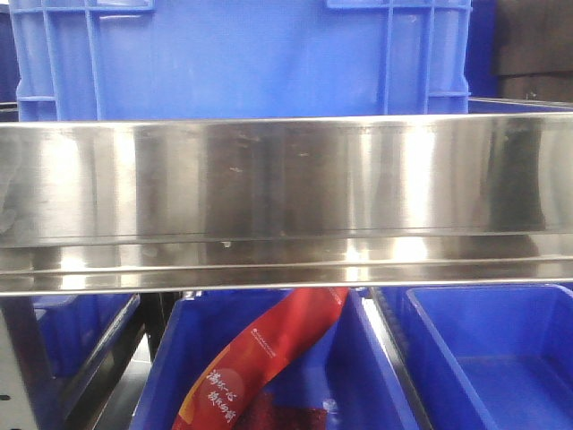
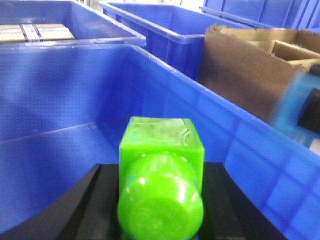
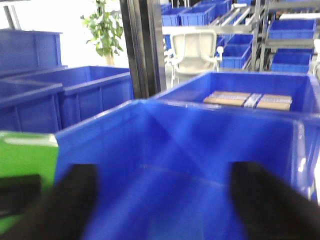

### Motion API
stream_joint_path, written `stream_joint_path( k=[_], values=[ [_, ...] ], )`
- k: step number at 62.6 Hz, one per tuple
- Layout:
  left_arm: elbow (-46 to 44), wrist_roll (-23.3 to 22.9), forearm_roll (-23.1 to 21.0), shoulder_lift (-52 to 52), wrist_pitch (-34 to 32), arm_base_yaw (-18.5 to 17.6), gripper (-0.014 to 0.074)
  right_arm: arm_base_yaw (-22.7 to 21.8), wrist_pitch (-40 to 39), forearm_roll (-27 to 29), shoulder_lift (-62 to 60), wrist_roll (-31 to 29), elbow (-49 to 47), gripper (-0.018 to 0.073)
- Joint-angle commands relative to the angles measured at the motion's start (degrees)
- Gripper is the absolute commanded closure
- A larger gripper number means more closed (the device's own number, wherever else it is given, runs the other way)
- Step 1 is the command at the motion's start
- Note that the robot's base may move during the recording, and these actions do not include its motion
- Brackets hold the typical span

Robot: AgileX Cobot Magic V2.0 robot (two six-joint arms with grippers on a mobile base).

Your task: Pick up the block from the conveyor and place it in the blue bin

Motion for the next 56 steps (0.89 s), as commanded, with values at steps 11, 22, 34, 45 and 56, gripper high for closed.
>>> stream_joint_path(
  k=[11, 22, 34, 45, 56],
  values=[
    [-0.69, -0.14, -0.43, -0.16, -0.4, -0.3, 0.0178, 0.17, 0.46, 0.13, 0.52, 0.03, -0.41, -0.0009],
    [-0.69, -0.14, -0.43, -0.27, -0.4, -0.3, 0.0101, 0.17, 0.49, 0.13, -0.01, 0.03, -0.41, -0.0009],
    [-0.69, -0.14, -0.43, -2.77, -2.34, -0.3, 0.0114, 0.17, 0.49, 0.03, -4.24, 0.03, -0.44, 0.0025],
    [-0.69, -0.14, 1.03, -4.23, -3.64, -0.3, 0.0312, 0.17, 0.99, 0.03, -7.35, 0.03, -0.44, 0.0369],
    [-0.69, -0.14, 7.54, -4.12, -7.46, -0.3, 0.071, -0.19, 1.82, -0.23, -6.81, 0.03, -0.44, 0.072]
  ],
)
